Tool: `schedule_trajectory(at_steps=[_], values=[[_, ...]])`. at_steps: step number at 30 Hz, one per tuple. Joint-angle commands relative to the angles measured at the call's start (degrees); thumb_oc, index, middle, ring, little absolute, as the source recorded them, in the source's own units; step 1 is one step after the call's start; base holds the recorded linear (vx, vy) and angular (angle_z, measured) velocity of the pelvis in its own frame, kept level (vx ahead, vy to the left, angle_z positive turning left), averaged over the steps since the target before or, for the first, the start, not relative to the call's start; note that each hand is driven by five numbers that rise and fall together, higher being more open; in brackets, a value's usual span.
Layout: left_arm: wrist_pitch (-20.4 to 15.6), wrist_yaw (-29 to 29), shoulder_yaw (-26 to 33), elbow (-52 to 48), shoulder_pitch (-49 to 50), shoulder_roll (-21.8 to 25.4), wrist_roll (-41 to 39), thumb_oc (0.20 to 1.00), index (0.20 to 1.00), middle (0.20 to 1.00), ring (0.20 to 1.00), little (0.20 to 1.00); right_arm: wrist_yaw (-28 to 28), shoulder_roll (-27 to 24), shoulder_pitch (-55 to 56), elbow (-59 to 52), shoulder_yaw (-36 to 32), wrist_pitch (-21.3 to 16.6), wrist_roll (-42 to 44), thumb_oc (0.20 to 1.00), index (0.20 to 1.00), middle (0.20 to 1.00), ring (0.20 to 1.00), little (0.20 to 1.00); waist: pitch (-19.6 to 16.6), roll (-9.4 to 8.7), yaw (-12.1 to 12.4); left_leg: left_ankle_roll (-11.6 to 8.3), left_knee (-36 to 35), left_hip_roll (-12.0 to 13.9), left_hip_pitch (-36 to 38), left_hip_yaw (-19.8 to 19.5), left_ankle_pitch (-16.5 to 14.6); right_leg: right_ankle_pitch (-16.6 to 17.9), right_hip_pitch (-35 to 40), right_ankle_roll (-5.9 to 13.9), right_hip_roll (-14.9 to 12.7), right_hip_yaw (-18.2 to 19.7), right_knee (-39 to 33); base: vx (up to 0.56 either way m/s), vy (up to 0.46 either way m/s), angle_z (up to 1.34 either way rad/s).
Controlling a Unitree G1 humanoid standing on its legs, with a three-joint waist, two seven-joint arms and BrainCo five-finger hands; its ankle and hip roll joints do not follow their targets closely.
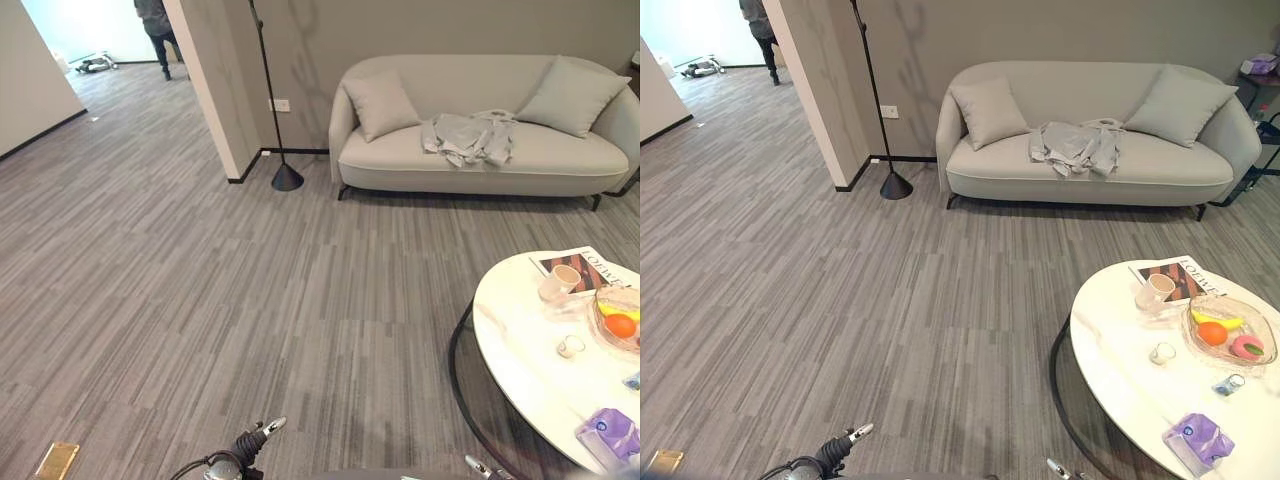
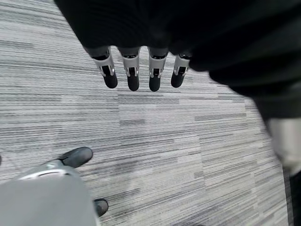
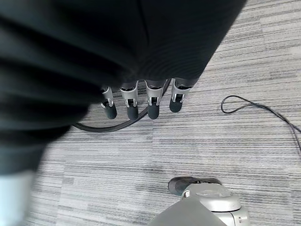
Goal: Hang the clothes on the sofa on the clothes rack.
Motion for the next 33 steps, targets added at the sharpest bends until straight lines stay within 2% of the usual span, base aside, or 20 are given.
schedule_trajectory(at_steps=[1, 17, 33], values=[[-2.02, -0.38, -0.99, 0.15, -4.42, 0.96, -1.69, 1.000, 1.000, 1.000, 1.000, 1.000, 0.03, -1.02, -3.22, -0.33, 0.31, -1.77, 0.74, 1.000, 1.000, 1.000, 1.000, 1.000, 2.31, -0.76, -0.32, -4.64, -0.24, 0.26, 4.04, 2.30, -3.14, -0.60, 4.12, 7.90, -2.06, 6.06, -5.01, 0.00, 0.000, 0.00], [-2.14, 0.94, -1.40, 0.13, -4.85, 0.95, 0.10, 1.000, 1.000, 1.000, 1.000, 1.000, -0.23, -0.70, -2.74, -0.14, 0.35, -1.95, 1.12, 1.000, 1.000, 1.000, 1.000, 1.000, 2.45, -1.06, -0.33, -4.50, -0.24, 0.13, 4.37, 2.43, -3.46, -0.60, 3.95, 7.72, -2.11, 6.28, -4.66, 0.00, -0.001, 0.00], [-1.84, 2.08, 0.70, -1.86, -4.08, 1.38, -3.09, 1.000, 1.000, 1.000, 1.000, 1.000, 0.21, -1.09, -1.67, -4.00, -0.76, -2.07, 3.11, 1.000, 1.000, 1.000, 1.000, 1.000, 3.04, -0.79, -0.21, -4.68, -0.24, 0.35, 4.59, 1.59, -3.43, -1.52, 3.11, 7.21, -1.32, 6.74, -3.22, 0.03, -0.034, -0.02]])
